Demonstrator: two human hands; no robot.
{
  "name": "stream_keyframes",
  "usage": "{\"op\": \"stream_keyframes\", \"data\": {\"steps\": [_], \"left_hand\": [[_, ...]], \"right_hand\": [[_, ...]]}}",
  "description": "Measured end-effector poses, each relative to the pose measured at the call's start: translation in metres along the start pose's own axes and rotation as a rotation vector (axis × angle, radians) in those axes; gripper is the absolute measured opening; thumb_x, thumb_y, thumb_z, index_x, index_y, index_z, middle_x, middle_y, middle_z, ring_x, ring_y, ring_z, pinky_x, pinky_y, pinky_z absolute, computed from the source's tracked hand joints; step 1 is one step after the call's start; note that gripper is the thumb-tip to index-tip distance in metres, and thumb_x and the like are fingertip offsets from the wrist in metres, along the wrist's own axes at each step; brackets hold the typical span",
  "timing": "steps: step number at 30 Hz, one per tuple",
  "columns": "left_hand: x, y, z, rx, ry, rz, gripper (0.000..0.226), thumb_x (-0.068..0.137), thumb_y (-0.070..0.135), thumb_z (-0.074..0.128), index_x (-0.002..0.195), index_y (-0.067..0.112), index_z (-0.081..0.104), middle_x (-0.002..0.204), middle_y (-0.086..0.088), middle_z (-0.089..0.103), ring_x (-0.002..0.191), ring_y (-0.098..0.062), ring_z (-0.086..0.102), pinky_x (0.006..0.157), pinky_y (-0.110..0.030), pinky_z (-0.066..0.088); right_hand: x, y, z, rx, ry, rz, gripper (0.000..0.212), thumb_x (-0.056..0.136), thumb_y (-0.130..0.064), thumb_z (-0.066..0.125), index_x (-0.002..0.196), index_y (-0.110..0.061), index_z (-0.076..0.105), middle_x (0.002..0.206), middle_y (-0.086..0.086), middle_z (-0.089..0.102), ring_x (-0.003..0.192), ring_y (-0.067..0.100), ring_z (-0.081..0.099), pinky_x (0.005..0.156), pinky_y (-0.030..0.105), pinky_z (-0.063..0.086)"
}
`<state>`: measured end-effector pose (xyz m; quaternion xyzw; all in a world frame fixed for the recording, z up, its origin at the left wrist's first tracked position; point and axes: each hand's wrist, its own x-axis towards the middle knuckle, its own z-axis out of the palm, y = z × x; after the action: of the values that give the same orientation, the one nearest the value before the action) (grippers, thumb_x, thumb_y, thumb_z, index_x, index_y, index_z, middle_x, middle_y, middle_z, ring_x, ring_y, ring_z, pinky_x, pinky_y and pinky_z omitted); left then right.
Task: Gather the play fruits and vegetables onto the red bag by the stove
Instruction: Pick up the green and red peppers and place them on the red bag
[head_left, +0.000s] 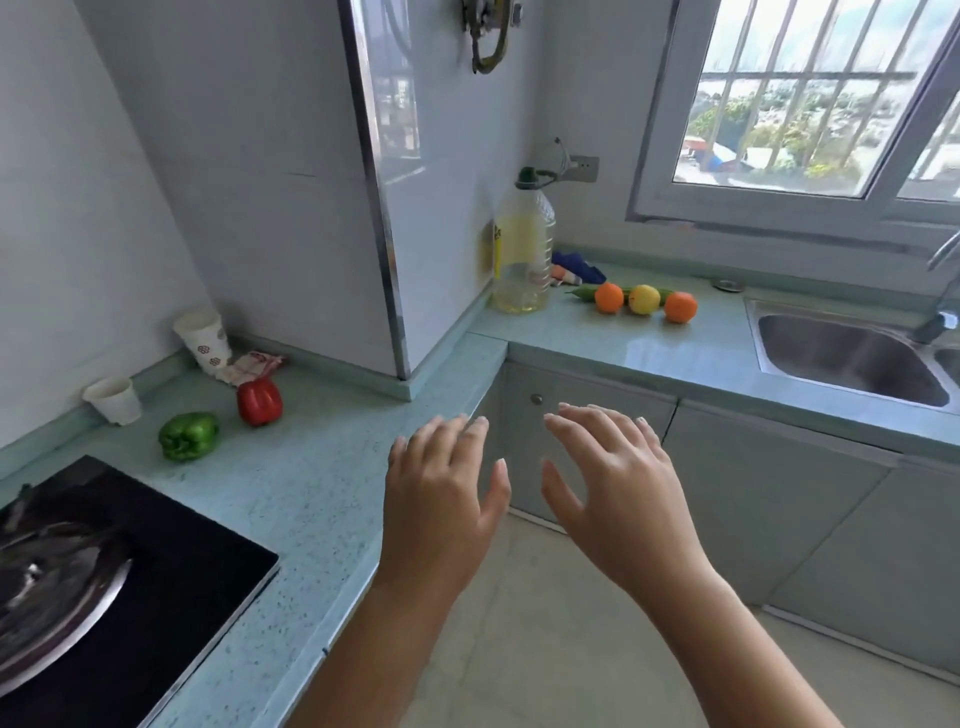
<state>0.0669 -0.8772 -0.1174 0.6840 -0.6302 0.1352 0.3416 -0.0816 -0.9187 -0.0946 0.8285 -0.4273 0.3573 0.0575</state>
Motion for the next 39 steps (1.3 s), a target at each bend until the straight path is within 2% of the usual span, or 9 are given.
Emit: {"op": "stream_keyframes", "data": {"steps": [4, 8, 16, 24, 31, 39], "left_hand": [[0.018, -0.016, 0.016, 0.052, 0.015, -0.081, 0.044, 0.085, 0.034, 0.041, 0.110, 0.005, 0.064, 0.109, -0.014, 0.066, 0.105, -0.033, 0.059, 0.088, -0.051, 0.047], [0.029, -0.043, 0.024, 0.112, 0.003, -0.156, 0.045, 0.086, 0.035, 0.041, 0.110, 0.006, 0.064, 0.109, -0.012, 0.066, 0.105, -0.032, 0.059, 0.089, -0.045, 0.044], [0.064, -0.112, 0.047, 0.121, 0.019, -0.248, 0.045, 0.086, 0.035, 0.040, 0.113, 0.006, 0.062, 0.113, -0.011, 0.064, 0.111, -0.030, 0.055, 0.091, -0.049, 0.046], [0.091, -0.219, 0.048, 0.193, 0.064, -0.387, 0.044, 0.086, 0.034, 0.041, 0.114, 0.005, 0.061, 0.115, -0.011, 0.063, 0.113, -0.030, 0.053, 0.096, -0.040, 0.038], [0.090, -0.292, 0.049, 0.271, 0.069, -0.524, 0.047, 0.085, 0.034, 0.042, 0.115, 0.003, 0.060, 0.115, -0.013, 0.062, 0.114, -0.033, 0.053, 0.094, -0.051, 0.043], [0.082, -0.358, 0.058, 0.380, 0.008, -0.686, 0.045, 0.083, 0.034, 0.042, 0.108, 0.002, 0.062, 0.107, -0.013, 0.064, 0.103, -0.034, 0.059, 0.086, -0.048, 0.048]], "right_hand": [[0.031, 0.012, 0.034, 0.073, -0.046, -0.040, 0.039, 0.079, -0.034, 0.044, 0.104, -0.013, 0.065, 0.106, 0.003, 0.066, 0.102, 0.026, 0.060, 0.089, 0.052, 0.044], [0.056, 0.010, 0.067, 0.129, -0.091, -0.091, 0.039, 0.079, -0.034, 0.043, 0.103, -0.013, 0.065, 0.106, 0.004, 0.067, 0.101, 0.026, 0.061, 0.088, 0.052, 0.046], [0.116, -0.009, 0.138, 0.176, -0.149, -0.170, 0.039, 0.080, -0.035, 0.043, 0.101, -0.013, 0.066, 0.103, 0.003, 0.068, 0.098, 0.025, 0.062, 0.087, 0.047, 0.045], [0.190, -0.066, 0.229, 0.236, -0.310, -0.304, 0.041, 0.083, -0.038, 0.041, 0.106, -0.012, 0.064, 0.107, 0.003, 0.066, 0.100, 0.025, 0.060, 0.086, 0.045, 0.048], [0.215, -0.109, 0.292, 0.279, -0.376, -0.405, 0.040, 0.082, -0.037, 0.041, 0.103, -0.012, 0.065, 0.101, 0.003, 0.067, 0.094, 0.025, 0.062, 0.081, 0.039, 0.049], [0.243, -0.149, 0.371, 0.338, -0.544, -0.524, 0.041, 0.078, -0.038, 0.042, 0.100, -0.013, 0.066, 0.099, 0.002, 0.068, 0.090, 0.025, 0.064, 0.078, 0.039, 0.051]]}}
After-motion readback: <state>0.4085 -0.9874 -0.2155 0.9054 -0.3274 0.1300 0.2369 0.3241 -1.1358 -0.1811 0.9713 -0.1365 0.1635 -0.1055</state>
